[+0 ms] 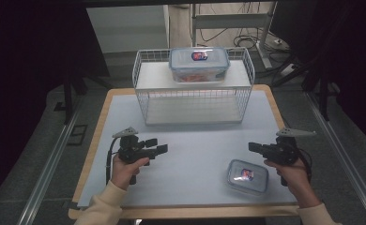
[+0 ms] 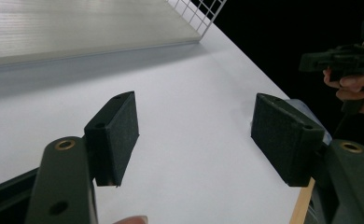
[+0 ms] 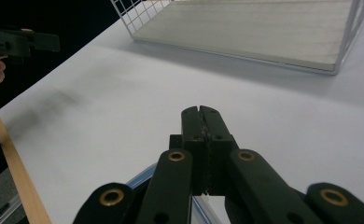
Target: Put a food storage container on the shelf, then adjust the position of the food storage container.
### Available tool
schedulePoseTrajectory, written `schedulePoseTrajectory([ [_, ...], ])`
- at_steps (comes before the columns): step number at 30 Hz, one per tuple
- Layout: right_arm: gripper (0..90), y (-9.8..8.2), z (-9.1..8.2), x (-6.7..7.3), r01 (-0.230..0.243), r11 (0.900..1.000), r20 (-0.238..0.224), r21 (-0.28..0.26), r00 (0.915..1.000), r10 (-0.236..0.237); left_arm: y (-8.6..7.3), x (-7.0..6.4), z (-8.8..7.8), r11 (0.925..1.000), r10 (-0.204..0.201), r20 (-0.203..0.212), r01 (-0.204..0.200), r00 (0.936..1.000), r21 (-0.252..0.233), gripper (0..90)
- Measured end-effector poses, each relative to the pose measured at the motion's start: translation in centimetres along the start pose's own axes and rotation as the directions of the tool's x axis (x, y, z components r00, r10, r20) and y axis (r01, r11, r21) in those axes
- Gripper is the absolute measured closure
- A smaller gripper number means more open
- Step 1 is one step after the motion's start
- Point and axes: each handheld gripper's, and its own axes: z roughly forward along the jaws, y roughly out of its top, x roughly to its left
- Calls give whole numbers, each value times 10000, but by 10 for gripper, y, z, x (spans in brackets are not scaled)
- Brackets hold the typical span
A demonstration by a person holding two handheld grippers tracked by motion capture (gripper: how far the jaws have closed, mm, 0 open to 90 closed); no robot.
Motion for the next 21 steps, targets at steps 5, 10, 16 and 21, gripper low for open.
schedulePoseTrajectory([
  [5,893,-4,-6,-3,-250,9996,-52,-123,9997,250,-3,-1,2,9999,12,24,-13,10000,107,319],
  [10,893,-18,-21,-6,-311,9995,275,-50,9991,312,-11,-2,6,9994,26,-38,-25,10000,358,320],
  [16,893,-31,-37,-10,-656,9978,371,-107,9971,660,-16,-3,10,9986,51,-61,-48,10000,533,319],
  [21,893,-45,-50,-12,-826,9966,714,10,9940,823,-18,-1,11,9979,28,-35,-26,10000,649,319],
])
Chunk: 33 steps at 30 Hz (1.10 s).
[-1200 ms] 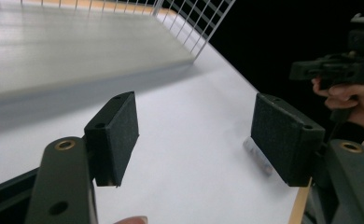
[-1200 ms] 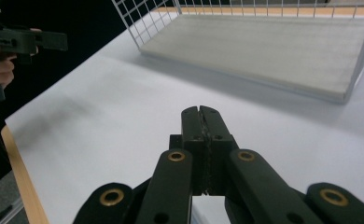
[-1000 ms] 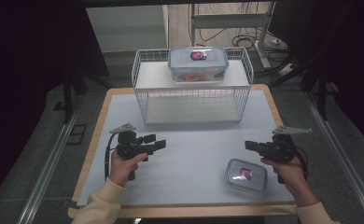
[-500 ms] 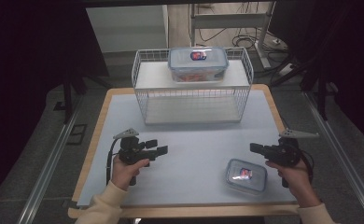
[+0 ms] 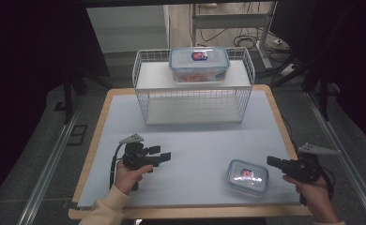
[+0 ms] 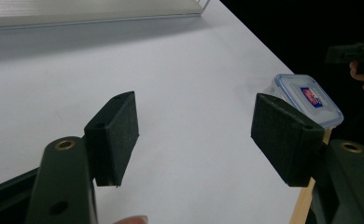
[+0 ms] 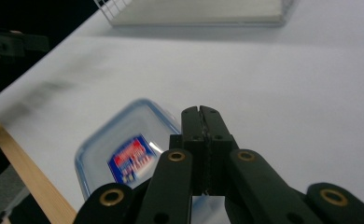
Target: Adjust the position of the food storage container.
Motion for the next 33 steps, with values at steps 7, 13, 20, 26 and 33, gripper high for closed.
schedulePoseTrajectory([
  [7,894,-32,-7,-4,-179,9972,715,731,9974,127,-1,-1,2,9999,70,-56,-69,10000,76,320],
  [13,894,-49,-11,-2,-278,9922,805,1211,9966,181,-1,-1,4,9999,75,-67,-74,9999,129,320],
  [20,894,-58,-3,4,5,9834,761,1812,9970,-145,-2,-1,4,9999,93,-50,-92,9999,125,322],
  [26,894,-58,2,5,103,9798,732,2000,9970,-254,-3,0,5,9997,40,-10,-40,10000,239,324],
  [33,895,-58,6,9,104,9734,661,2291,9975,-262,-3,1,4,9999,-42,4,42,10000,167,326],
])
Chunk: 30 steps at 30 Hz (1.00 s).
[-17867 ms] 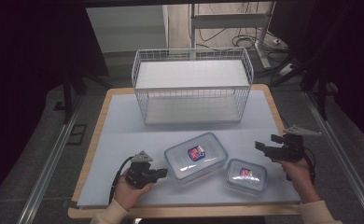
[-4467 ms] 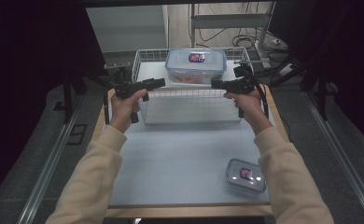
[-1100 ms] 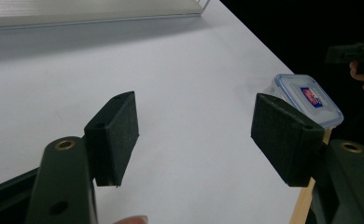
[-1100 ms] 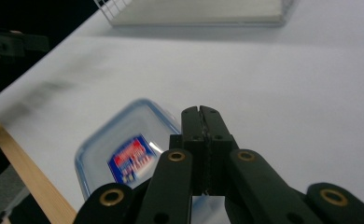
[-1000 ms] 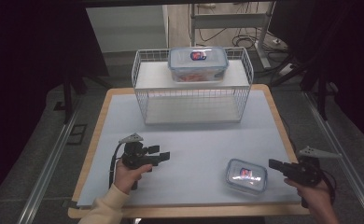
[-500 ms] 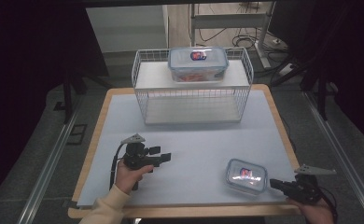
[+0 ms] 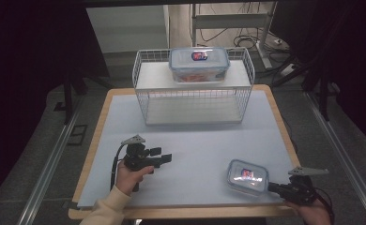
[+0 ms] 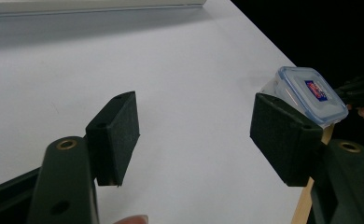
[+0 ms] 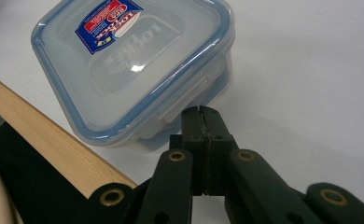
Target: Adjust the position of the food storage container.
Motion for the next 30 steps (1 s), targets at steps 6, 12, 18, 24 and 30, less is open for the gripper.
schedulePoseTrajectory([
  [6,895,1,2,2,-137,9999,-87,23,9999,137,0,1,0,10000,-54,-14,54,10000,-5,326],
  [12,895,9,14,16,57,9999,-134,109,9999,-56,-1,2,0,10000,-80,-25,80,10000,22,326],
  [18,895,22,32,32,374,9991,-286,206,9989,-368,-1,3,0,9999,-138,-50,138,9999,1,326],
  [24,895,36,52,47,583,9981,-452,212,9973,-573,-1,7,-1,9997,-238,-151,239,9996,0,326],
  [30,895,54,77,60,825,9964,-689,209,9943,-809,-2,11,-2,9996,-288,-209,287,9994,-17,326],
])
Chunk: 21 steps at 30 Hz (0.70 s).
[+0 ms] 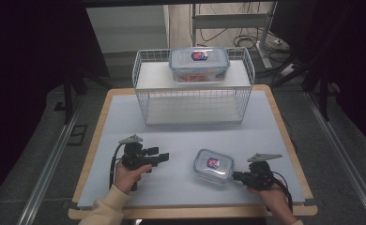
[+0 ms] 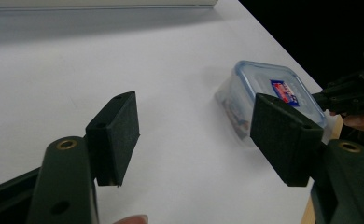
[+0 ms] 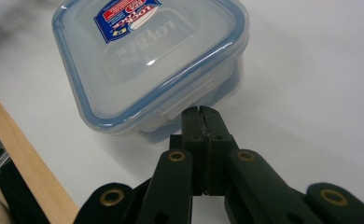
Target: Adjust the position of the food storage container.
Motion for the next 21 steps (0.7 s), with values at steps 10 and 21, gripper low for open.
schedulePoseTrajectory([
  [10,895,31,38,16,503,9987,-245,11,9984,-503,-1,4,-1,9999,-107,-79,107,9999,-25,326],
  [21,895,25,31,24,689,9975,-610,-153,9957,-697,-1,6,-3,9999,-153,-152,152,9998,-67,325],
])
